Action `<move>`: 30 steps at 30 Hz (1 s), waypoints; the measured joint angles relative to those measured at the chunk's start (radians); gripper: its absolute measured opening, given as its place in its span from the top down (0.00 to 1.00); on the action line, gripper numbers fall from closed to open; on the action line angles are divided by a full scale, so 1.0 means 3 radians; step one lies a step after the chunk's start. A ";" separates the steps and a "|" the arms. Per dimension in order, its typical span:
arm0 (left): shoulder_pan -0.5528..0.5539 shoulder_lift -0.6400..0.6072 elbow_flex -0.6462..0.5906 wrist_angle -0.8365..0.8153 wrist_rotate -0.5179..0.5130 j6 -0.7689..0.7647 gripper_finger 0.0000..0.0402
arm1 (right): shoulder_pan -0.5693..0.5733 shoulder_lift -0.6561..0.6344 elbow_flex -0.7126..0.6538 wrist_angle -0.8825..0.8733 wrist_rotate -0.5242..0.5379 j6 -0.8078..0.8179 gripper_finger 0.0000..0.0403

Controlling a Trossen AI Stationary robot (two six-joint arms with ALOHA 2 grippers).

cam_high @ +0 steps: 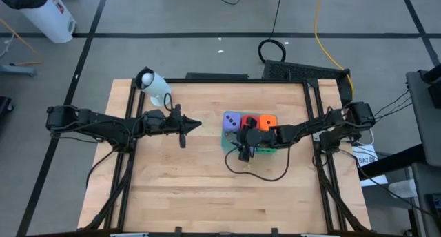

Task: Pick & Place Dice
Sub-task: Put the small purple die into the green bin

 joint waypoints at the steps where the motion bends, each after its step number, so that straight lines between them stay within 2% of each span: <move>1: 0.0001 0.0000 0.0000 0.0000 0.0000 -0.0001 0.94 | 0.0000 0.0002 -0.0001 0.0004 -0.0003 -0.0072 0.52; 7: -0.0001 0.0000 -0.0001 0.0027 0.0011 -0.0118 0.94 | -0.0007 0.0001 0.0000 0.0019 0.0012 -0.0318 0.61; 12: -0.0004 0.0000 -0.0001 0.0032 0.0018 -0.0365 0.94 | -0.0029 0.0001 -0.0002 0.0057 0.0021 -0.0441 0.64; 16: -0.0014 0.0000 -0.0001 0.0041 0.0018 -0.0589 0.94 | -0.0025 0.0000 -0.0002 0.0083 0.0001 -0.0477 0.65; 23: -0.0014 0.0000 -0.0001 0.0011 -0.0166 -0.0620 0.94 | 0.0020 0.0001 -0.0002 0.0111 0.0009 -0.0560 0.65; 26: -0.0014 0.0000 -0.0001 -0.0004 -0.0110 -0.0712 0.94 | 0.0043 0.0001 -0.0002 0.0105 0.0009 -0.0657 0.65; 30: -0.0033 0.0000 0.0002 0.0318 -0.0046 -0.0689 0.94 | 0.0045 0.0001 -0.0002 0.0113 0.0009 -0.0787 0.64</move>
